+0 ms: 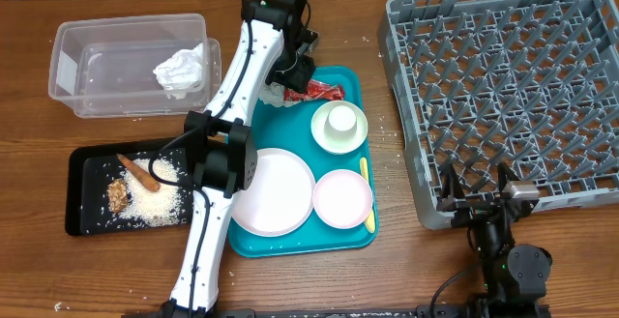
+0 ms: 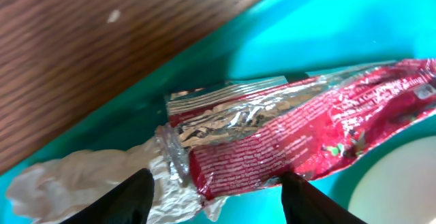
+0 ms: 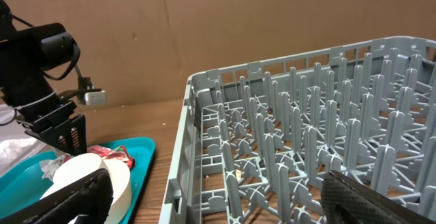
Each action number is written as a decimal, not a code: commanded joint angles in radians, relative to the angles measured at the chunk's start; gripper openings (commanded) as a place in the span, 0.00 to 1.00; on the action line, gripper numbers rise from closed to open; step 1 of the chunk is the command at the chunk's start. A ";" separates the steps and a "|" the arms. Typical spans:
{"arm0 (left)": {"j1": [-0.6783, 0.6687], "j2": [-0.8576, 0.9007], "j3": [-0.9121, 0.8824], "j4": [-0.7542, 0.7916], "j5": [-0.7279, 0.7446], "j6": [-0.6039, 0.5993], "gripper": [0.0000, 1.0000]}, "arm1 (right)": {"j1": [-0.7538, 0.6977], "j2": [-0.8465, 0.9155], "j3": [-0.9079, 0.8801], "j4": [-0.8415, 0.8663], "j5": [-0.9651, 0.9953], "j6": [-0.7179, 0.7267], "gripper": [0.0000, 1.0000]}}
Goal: Sort waste into correct bins and load items into the dishwasher
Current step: 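Grasp the red foil wrapper on the teal tray with the left gripper, then carry the red wrapper left and drop it into the clear container, then grasp the remaining white tissue piece on the teal tray with the left gripper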
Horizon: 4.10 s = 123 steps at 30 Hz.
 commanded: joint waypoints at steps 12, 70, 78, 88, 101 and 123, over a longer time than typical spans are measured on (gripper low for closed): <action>-0.014 0.004 0.005 -0.065 0.130 0.100 0.63 | -0.003 -0.007 -0.011 0.008 0.010 0.000 1.00; 0.515 -0.239 0.144 -0.271 -0.369 -1.190 0.04 | -0.003 -0.007 -0.010 0.008 0.010 0.000 1.00; 0.511 -0.239 0.002 -0.233 -0.346 -1.606 0.04 | -0.003 -0.007 -0.011 0.008 0.010 0.000 1.00; 0.511 -0.239 -0.143 0.161 -0.283 -1.420 0.60 | -0.003 -0.007 -0.011 0.008 0.010 0.000 1.00; 0.473 -0.255 -0.055 0.192 0.176 -0.890 0.99 | -0.003 -0.007 -0.011 0.008 0.010 0.000 1.00; 0.011 -0.169 -0.146 0.137 -0.198 -0.829 0.64 | -0.003 -0.007 -0.011 0.008 0.010 0.000 1.00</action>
